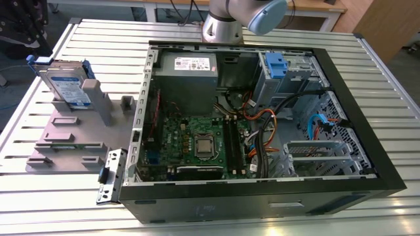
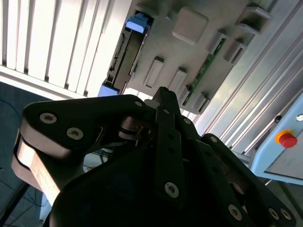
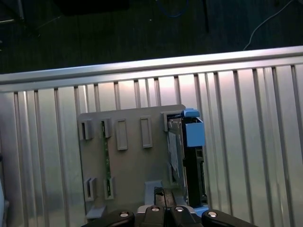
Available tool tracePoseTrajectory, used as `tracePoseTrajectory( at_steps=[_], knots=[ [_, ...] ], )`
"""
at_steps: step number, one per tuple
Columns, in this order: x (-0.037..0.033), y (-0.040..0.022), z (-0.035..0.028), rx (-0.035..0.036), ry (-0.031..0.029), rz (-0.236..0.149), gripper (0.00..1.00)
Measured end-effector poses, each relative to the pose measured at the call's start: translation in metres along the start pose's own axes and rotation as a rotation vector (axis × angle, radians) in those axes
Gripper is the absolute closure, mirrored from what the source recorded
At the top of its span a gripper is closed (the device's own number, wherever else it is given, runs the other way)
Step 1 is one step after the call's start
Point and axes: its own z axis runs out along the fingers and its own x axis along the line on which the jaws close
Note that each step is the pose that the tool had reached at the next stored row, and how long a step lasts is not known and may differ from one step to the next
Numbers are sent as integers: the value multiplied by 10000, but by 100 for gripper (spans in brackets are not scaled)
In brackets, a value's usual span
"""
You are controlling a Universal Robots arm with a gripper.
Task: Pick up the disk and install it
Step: 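Pick up the disk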
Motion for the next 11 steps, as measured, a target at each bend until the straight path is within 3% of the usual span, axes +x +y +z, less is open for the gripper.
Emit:
tracePoseTrajectory(
  at_steps=[11],
  knots=[
    [0, 0, 0, -4, 3, -172, 89]
  ],
)
